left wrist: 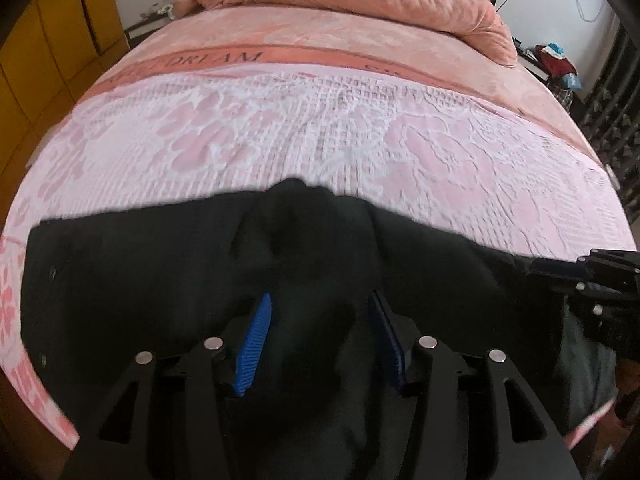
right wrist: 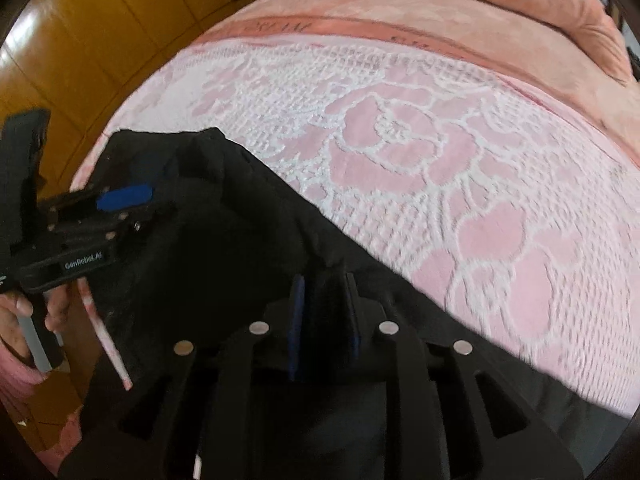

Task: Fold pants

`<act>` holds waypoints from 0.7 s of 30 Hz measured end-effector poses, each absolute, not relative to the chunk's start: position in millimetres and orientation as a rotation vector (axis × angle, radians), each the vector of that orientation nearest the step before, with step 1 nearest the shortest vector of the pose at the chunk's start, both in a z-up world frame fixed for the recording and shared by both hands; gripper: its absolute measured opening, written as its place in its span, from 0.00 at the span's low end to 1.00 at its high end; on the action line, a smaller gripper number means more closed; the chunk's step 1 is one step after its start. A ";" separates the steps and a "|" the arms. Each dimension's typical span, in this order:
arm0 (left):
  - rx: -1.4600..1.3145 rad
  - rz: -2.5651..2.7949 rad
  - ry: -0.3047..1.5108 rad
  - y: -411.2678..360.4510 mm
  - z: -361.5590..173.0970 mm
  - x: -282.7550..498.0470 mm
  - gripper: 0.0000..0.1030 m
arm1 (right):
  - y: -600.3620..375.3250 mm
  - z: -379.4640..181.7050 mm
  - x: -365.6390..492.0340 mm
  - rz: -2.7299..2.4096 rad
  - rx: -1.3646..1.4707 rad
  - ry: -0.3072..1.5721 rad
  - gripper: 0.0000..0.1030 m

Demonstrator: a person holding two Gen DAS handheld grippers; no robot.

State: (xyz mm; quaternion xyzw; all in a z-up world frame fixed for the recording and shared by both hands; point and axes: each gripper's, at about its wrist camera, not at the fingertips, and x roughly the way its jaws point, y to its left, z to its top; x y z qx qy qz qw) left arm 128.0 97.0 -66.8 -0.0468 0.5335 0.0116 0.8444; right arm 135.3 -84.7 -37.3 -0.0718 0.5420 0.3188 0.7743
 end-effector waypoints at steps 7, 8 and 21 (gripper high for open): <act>-0.202 0.145 1.149 156.0 -63.5 71.4 0.50 | -83.7 -28.0 93.5 0.776 -0.062 1.187 0.20; -0.219 0.177 1.152 167.2 -62.6 63.1 0.50 | -76.7 -29.8 88.4 0.792 -0.069 1.193 0.20; -0.361 0.412 1.204 266.4 -76.7 3.3 0.50 | -0.3 -59.0 66.9 0.844 -0.119 1.267 0.28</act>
